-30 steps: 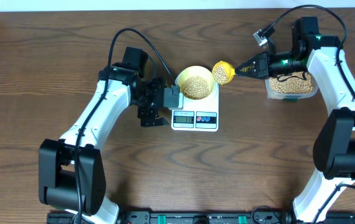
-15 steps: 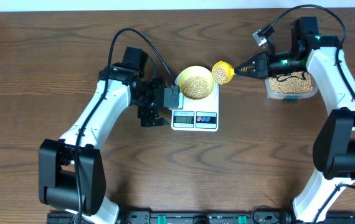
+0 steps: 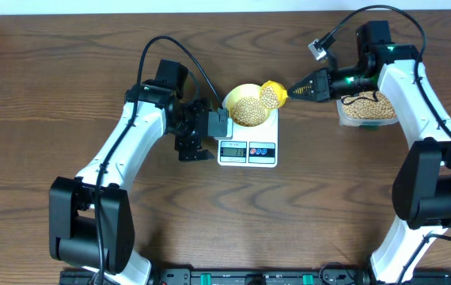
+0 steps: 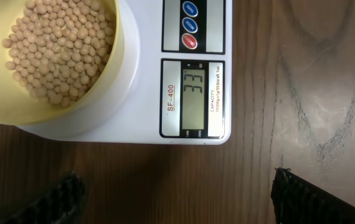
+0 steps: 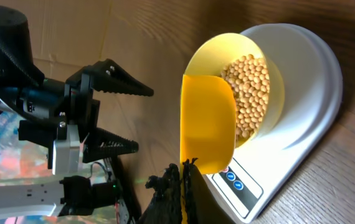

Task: Scoop item into bowl and weigh 50g on scale
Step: 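Carry the scoop leftward over the yellow bowl on the scale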

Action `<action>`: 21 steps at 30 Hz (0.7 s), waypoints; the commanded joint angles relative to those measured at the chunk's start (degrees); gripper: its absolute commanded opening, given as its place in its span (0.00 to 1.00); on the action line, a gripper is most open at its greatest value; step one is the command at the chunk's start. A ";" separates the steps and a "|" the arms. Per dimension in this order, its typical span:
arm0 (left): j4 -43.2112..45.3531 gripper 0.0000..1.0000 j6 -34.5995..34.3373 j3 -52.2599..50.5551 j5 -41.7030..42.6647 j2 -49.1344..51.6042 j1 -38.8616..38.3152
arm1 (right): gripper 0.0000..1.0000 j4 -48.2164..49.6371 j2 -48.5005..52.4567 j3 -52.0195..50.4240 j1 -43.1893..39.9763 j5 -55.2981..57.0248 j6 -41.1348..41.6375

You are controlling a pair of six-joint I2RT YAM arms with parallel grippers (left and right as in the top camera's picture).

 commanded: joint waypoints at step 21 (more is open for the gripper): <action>-0.31 0.98 0.42 -0.48 0.90 0.28 -0.09 | 0.01 3.34 0.52 -0.28 6.23 0.79 -0.07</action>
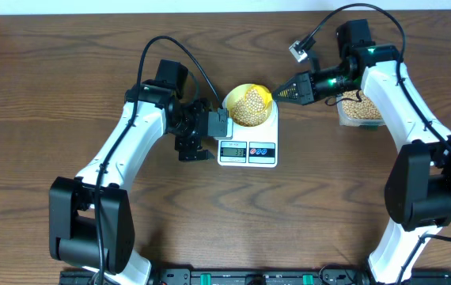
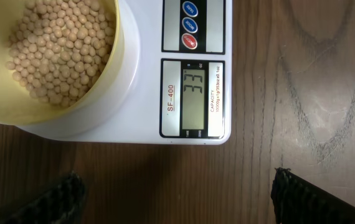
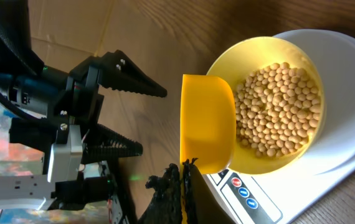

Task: Scoop item into bowl and weigh 50g on scale
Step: 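Carry the scoop leftward over the yellow bowl on the scale, then tip the scoop to pour chickpeas into the yellow bowl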

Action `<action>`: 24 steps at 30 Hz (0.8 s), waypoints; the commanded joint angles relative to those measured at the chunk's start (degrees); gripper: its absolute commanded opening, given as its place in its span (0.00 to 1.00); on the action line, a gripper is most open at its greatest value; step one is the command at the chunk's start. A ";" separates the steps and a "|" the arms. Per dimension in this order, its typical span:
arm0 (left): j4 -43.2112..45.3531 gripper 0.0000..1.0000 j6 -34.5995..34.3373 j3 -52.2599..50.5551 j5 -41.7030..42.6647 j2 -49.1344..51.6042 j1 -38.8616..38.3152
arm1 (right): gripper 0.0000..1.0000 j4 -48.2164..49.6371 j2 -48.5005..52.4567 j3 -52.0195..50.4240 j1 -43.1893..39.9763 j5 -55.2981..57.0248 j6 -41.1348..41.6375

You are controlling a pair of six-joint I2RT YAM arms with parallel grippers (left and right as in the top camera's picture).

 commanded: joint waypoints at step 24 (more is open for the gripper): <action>-0.31 0.97 0.42 -0.48 0.90 0.28 -0.09 | 0.01 4.94 0.52 -0.28 5.66 2.93 -0.50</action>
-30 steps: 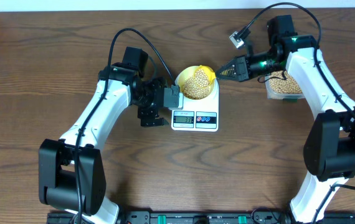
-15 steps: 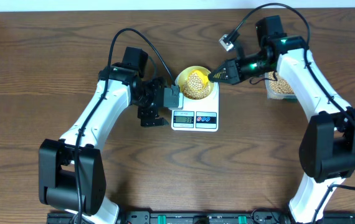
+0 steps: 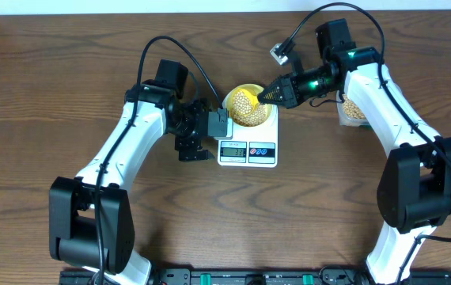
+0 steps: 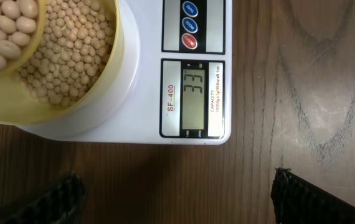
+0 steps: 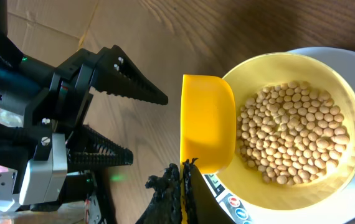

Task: Scoop item into bowl and weigh 50g on scale
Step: 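Tip the scoop to pour chickpeas into the yellow bowl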

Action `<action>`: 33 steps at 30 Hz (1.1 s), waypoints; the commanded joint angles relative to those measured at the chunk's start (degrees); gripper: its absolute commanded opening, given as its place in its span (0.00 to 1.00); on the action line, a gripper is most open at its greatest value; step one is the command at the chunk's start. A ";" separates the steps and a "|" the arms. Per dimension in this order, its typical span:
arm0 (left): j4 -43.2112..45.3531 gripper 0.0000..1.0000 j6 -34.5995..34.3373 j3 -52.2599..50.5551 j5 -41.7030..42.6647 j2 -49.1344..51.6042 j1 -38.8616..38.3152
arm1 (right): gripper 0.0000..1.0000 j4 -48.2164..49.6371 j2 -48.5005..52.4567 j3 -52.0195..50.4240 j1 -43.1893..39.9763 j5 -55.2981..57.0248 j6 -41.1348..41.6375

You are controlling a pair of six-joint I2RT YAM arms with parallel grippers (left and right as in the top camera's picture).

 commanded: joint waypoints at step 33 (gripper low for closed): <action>-0.31 0.98 0.42 -0.48 0.90 0.28 -0.09 | 0.01 6.51 0.50 -0.26 0.37 7.78 -6.03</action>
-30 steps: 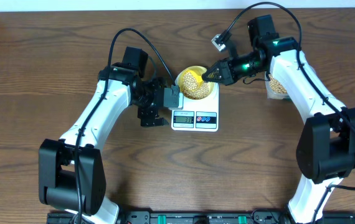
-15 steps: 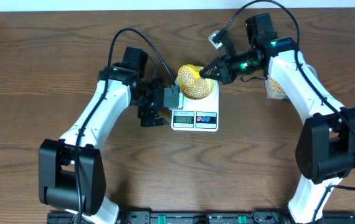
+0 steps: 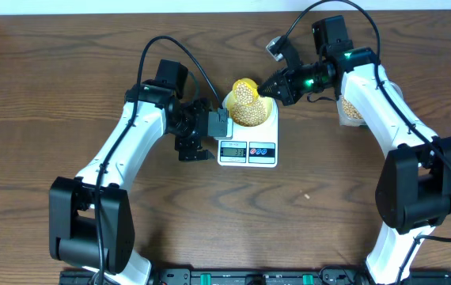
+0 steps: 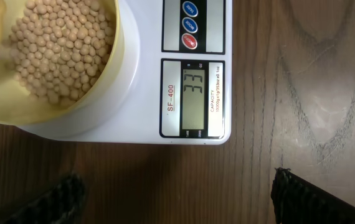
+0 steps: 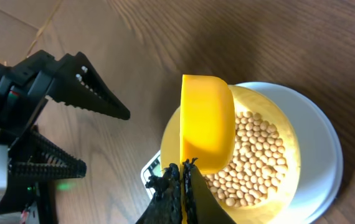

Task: Scoop item into bowl and weigh 50g on scale
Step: 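Tip the scoop to pour chickpeas into the yellow bowl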

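Observation:
A yellow bowl [image 3: 248,113] of soybeans [image 4: 56,53] sits on the white scale [image 3: 248,142]; its display [image 4: 193,99] reads 33. My right gripper [image 5: 182,173] is shut on the handle of a yellow scoop [image 5: 207,121], which carries beans and hangs over the bowl's far left rim [image 3: 244,89]. My left gripper [image 3: 200,134] stands open on the table just left of the scale, its fingertips [image 4: 296,196] framing bare wood in front of the display.
A clear container of soybeans [image 3: 350,108] stands at the right, beside the right arm. The wooden table [image 3: 328,206] stretches out in front of the scale.
The right gripper has carried the scoop further left and back, from over the bowl's right part to its far left rim. The display still reads 33. The left gripper is unchanged.
The loaded scoop was first held beside the bowl's right rim, close to the bean container. At each later moment it stood further left over the bowl, with the arm reaching across. The scale has read 33 throughout and the left gripper has stayed open by the display.

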Action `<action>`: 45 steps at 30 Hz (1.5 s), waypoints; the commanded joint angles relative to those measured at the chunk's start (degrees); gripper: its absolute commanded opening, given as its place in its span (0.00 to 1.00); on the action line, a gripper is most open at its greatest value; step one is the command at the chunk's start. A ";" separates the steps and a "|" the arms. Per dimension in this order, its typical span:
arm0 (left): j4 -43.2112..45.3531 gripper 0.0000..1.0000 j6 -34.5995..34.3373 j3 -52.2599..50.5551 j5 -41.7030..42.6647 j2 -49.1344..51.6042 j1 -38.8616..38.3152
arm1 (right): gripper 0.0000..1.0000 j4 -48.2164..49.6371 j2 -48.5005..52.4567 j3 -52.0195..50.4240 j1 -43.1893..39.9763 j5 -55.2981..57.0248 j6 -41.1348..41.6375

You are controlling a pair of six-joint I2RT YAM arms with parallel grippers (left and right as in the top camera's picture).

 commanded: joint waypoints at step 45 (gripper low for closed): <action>-0.31 0.98 0.42 -0.48 0.92 0.28 -0.09 | 0.01 2.03 0.50 -0.26 -0.39 3.56 -3.76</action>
